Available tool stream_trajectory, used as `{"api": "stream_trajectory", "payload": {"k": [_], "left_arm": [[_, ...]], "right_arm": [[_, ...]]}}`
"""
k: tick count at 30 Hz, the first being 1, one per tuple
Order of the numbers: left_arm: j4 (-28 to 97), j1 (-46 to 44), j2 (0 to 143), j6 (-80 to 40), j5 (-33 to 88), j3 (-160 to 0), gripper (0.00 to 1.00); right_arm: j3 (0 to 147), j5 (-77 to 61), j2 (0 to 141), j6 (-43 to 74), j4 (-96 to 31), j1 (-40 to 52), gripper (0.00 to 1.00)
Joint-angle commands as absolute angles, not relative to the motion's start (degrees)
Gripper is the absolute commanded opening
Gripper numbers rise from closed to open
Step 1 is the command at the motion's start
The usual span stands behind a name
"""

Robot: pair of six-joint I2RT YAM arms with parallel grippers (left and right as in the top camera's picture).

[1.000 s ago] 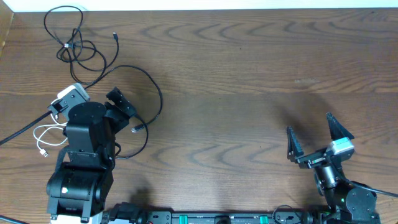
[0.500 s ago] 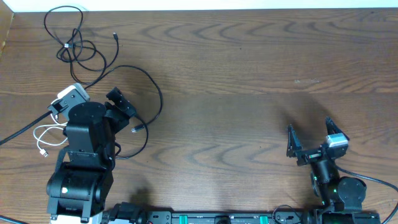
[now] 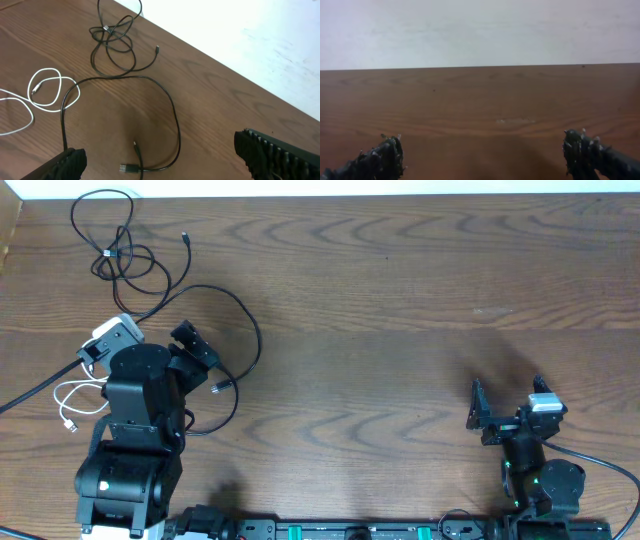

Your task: Untangle cables

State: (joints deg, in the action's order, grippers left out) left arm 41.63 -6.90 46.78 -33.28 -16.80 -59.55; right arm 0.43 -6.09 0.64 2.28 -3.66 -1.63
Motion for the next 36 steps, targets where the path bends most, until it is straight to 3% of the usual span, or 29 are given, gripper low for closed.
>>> {"api": "stream_trajectory", "payload": {"k": [1,36], "left_arm": [[41.6,-6.8,46.7,-33.7,-17.4,-59.9,0.99],[45.0,-7.2,41.4,-33.3,-17.4,-56.1,0.99]], "right_arm": [[0.3,-5.1,0.3,1.2,-3.9,-1.2,0.99],[0.3,-5.0,0.3,1.2,-3.9,-1.2,0.99]]}}
